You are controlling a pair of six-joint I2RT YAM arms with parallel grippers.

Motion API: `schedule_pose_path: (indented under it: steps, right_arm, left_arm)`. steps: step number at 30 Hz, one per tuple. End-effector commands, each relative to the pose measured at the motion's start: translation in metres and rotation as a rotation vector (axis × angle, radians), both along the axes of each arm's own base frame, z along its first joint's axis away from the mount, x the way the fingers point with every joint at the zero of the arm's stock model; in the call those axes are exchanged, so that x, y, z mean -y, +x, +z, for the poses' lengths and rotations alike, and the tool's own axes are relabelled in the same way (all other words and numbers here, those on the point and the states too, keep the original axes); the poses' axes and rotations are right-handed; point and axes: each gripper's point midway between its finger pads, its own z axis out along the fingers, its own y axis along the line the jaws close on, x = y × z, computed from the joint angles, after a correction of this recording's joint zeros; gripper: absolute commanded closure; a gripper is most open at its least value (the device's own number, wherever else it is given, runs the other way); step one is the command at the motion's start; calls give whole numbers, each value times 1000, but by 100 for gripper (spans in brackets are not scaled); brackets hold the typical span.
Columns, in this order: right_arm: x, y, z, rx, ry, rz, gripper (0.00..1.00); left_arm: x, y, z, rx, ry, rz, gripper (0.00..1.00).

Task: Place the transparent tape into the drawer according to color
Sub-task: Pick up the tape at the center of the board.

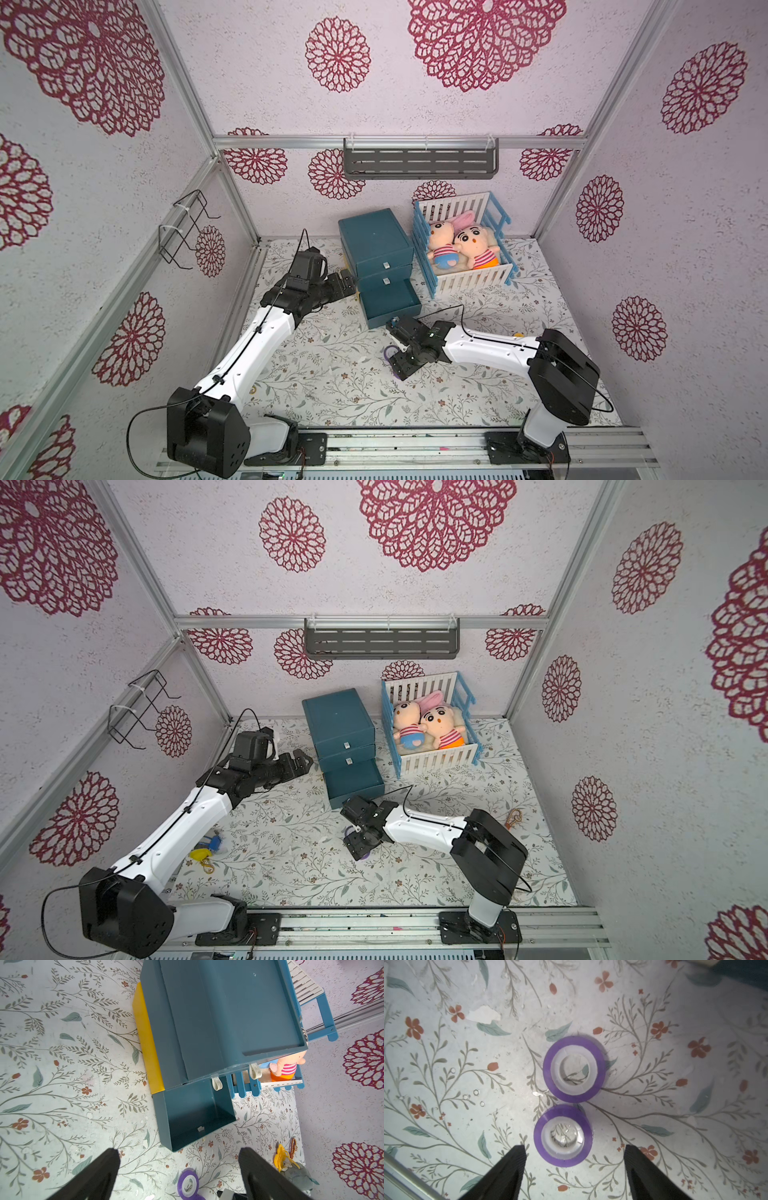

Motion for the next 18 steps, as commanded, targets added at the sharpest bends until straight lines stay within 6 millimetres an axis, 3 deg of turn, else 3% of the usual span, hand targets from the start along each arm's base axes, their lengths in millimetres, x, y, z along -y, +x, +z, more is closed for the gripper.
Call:
schedule_pose_path:
  steps: [1,18]
  right_arm:
    - [-4,0,-1,11,-35,36,19]
    - [-6,-5,-21,-13,-139,83,22]
  left_arm:
    - [-2,3,10,41,-19,-2,3]
    - [-9,1,6,35,-17,1,3]
